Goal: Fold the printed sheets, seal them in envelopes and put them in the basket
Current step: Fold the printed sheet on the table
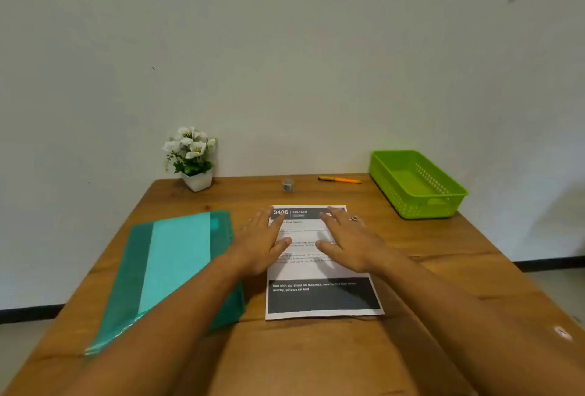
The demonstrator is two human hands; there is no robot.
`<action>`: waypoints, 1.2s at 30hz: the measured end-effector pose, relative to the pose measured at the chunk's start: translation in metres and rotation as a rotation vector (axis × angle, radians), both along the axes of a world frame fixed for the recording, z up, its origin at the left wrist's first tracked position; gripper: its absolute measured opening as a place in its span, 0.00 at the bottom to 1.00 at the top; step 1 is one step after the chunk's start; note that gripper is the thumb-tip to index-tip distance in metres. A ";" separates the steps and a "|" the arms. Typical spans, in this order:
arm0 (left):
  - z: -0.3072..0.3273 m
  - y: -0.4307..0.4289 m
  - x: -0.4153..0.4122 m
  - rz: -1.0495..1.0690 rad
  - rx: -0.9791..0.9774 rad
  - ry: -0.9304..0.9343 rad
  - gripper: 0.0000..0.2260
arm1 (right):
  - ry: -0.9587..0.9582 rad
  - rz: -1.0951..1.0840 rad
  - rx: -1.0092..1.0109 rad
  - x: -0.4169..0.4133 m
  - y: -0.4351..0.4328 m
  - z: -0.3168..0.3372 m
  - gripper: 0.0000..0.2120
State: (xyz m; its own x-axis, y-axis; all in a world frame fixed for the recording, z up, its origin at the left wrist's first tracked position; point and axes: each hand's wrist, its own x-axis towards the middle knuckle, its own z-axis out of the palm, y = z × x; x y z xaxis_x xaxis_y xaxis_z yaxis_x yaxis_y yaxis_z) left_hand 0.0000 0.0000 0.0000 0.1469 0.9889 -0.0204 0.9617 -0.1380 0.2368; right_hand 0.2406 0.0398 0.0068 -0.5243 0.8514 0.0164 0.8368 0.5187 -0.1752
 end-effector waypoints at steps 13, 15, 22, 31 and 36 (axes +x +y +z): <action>-0.055 0.043 0.011 -0.042 -0.022 0.191 0.31 | 0.051 0.061 -0.037 -0.006 0.008 -0.044 0.25; -0.060 0.043 0.011 -0.039 0.013 0.191 0.31 | 0.050 0.115 -0.044 -0.016 0.011 -0.047 0.29; -0.066 0.045 0.009 -0.042 0.044 0.187 0.31 | -0.089 0.193 -0.091 -0.012 0.044 -0.063 0.36; -0.054 0.054 0.020 -0.019 -0.045 0.198 0.31 | -0.179 -0.057 -0.121 0.017 0.092 -0.063 0.39; -0.051 0.081 0.006 -0.057 -0.077 0.200 0.28 | -0.170 -0.054 -0.123 0.018 0.094 -0.065 0.39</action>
State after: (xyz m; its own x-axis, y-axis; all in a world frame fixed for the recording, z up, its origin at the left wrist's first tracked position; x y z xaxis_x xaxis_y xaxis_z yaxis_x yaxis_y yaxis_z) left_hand 0.0064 0.0808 -0.0510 0.1877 0.9736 -0.1302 0.9818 -0.1820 0.0544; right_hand 0.2583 0.1337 -0.0583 -0.4642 0.8685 -0.1740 0.8858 0.4557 -0.0882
